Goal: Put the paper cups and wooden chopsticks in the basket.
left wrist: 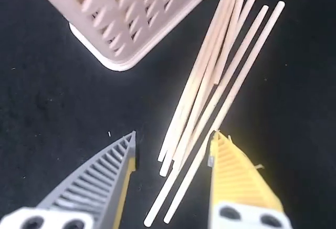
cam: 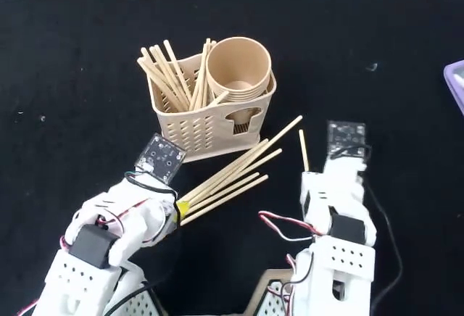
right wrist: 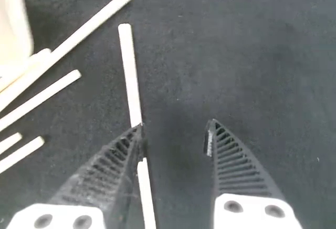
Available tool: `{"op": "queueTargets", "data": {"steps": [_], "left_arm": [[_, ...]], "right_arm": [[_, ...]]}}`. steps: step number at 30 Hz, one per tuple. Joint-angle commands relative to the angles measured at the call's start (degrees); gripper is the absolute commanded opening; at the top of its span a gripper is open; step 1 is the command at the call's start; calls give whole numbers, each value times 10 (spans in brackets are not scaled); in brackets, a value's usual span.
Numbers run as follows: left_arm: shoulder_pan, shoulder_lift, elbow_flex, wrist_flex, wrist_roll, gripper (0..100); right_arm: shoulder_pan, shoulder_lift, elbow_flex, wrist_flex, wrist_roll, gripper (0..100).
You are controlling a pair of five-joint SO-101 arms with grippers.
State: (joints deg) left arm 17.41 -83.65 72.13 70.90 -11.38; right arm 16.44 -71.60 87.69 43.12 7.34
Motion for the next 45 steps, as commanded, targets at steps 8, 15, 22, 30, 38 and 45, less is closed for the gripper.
{"op": "queueTargets", "data": {"steps": [8,15,22,30,38,45], "left_arm": [[131,0,76,-91,-4,229],[64,0,106,-65,-7,229],[44,-7,108,-65,-4,224],[42,-7,109,-76,30,223],[42,-7,109,-76,33,223],[42,-7,109,-76,33,223]], "right_arm": [[30,2,-33,8,-47,194],[-40,12,-93,135,35,194],[-41,159,-120,129,101,194],[-46,335,-159,82,114,194],[-46,363,-173,59,114,17],[-40,363,-186,72,113,10]]}}
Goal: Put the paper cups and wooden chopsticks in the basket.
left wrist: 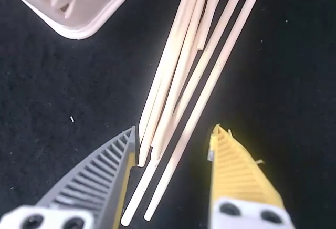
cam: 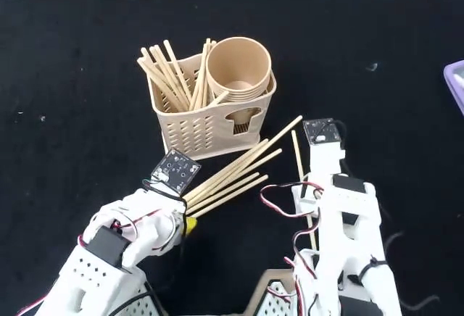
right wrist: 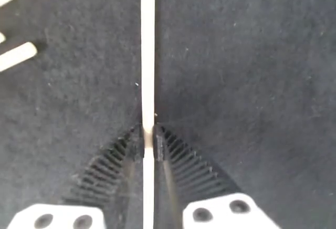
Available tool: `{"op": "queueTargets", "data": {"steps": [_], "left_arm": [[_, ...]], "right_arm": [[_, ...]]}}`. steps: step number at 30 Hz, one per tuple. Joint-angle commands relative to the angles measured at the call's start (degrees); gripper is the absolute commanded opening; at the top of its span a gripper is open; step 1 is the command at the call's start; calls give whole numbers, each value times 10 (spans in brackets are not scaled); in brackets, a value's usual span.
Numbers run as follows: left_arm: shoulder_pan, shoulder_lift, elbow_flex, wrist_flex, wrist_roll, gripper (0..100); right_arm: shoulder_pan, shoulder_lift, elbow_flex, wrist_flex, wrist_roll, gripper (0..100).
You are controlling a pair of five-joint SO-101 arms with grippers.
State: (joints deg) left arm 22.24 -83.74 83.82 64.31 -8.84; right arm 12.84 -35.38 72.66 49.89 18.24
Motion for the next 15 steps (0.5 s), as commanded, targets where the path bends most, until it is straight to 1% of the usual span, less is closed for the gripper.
{"op": "queueTargets", "data": {"steps": [1,5,9,15], "left_arm": [[-7,-6,-8,-11,7,223],[-7,-6,-8,-11,6,223],[-7,-6,-8,-11,5,223],[-7,-6,-8,-11,4,223]], "right_arm": [[-4,0,-46,17,4,10],[15,0,-109,65,5,10],[43,0,-175,84,5,10],[49,-7,-266,127,2,10]]}}
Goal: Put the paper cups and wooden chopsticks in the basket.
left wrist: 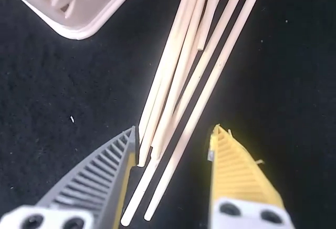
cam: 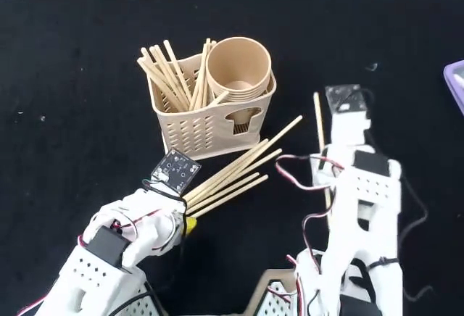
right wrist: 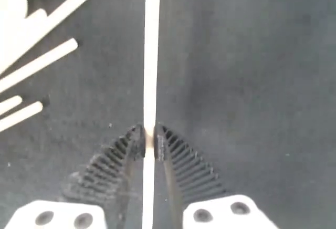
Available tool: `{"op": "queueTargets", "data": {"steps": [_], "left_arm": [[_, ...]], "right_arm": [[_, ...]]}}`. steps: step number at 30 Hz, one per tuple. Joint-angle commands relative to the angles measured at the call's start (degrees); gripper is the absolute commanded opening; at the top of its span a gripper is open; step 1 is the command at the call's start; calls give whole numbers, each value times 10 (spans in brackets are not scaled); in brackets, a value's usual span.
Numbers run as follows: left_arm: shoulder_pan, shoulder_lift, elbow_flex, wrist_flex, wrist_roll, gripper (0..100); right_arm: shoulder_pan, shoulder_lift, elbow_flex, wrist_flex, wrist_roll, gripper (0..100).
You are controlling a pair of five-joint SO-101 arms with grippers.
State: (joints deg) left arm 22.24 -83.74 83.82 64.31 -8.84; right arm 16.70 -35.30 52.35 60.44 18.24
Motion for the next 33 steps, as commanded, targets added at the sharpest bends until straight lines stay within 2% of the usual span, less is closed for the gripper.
{"op": "queueTargets", "data": {"steps": [1,6,8,11,17,22,26,29,33], "left_arm": [[-7,-6,-8,-11,4,223],[-8,-6,-11,-11,4,223],[-30,-6,-15,-9,4,223],[-91,-7,-24,-5,4,223],[-240,-7,-64,-19,19,223],[-342,-7,-50,-76,92,223],[-379,-7,-22,-114,100,223],[-394,-7,0,-149,98,223],[-410,-7,12,-170,79,223]], "right_arm": [[11,-16,-80,34,1,10],[5,-110,-166,120,-33,10],[5,-165,-200,149,-36,10],[-15,-234,-234,173,-40,10],[-134,-269,-267,171,-92,10],[-229,-269,-305,133,-113,10],[-333,-269,-342,98,-113,11],[-412,-269,-336,33,-114,11],[-502,-269,-297,-105,-176,11]]}}
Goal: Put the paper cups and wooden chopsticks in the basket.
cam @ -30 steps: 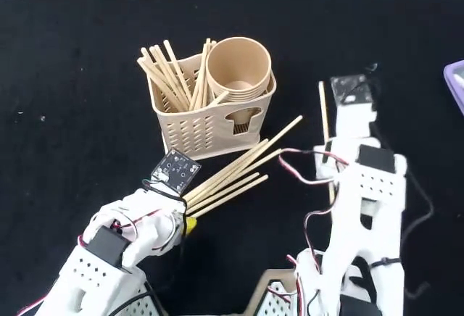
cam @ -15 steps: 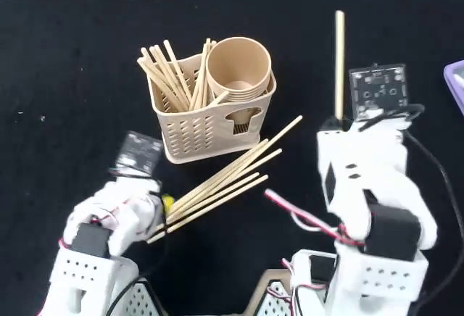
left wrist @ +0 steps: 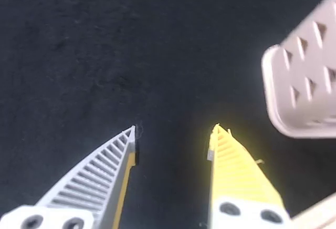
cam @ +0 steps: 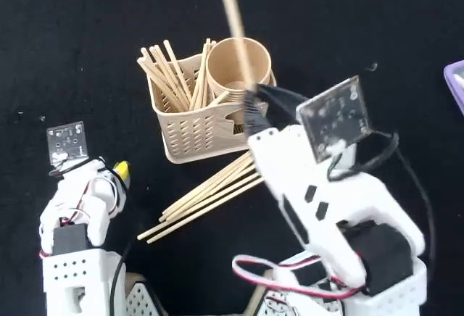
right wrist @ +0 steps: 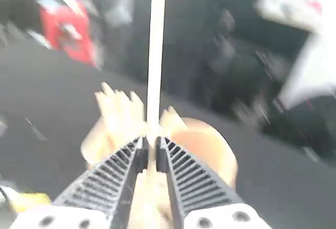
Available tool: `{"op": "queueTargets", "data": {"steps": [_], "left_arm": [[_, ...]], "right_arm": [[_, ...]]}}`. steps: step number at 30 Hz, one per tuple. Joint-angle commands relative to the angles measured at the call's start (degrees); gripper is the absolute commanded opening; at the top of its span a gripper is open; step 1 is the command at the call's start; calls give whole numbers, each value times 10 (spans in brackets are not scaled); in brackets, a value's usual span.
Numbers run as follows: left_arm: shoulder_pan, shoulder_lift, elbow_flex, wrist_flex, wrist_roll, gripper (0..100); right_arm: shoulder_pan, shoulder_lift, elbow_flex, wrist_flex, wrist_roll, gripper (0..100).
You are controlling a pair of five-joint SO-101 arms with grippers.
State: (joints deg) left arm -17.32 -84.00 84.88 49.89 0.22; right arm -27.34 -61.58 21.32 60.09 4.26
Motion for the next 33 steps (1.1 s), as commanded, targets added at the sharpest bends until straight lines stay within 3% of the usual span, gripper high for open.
{"op": "queueTargets", "data": {"steps": [1,6,10,14,22,27,33], "left_arm": [[-15,-4,5,-25,-11,223],[-14,-4,15,-27,-11,223],[-14,-4,44,-76,-10,223],[10,-4,55,-93,-10,223],[29,-4,56,-93,-11,223],[29,-4,57,-93,-11,223],[27,-4,57,-92,-12,223]], "right_arm": [[-76,-6,32,-140,-46,11],[-94,-6,169,-346,-52,11],[-94,-6,296,-539,-52,11],[-94,-5,393,-664,-52,11],[-84,12,430,-719,-24,11],[-82,101,399,-772,26,11],[-80,213,388,-826,28,11]]}}
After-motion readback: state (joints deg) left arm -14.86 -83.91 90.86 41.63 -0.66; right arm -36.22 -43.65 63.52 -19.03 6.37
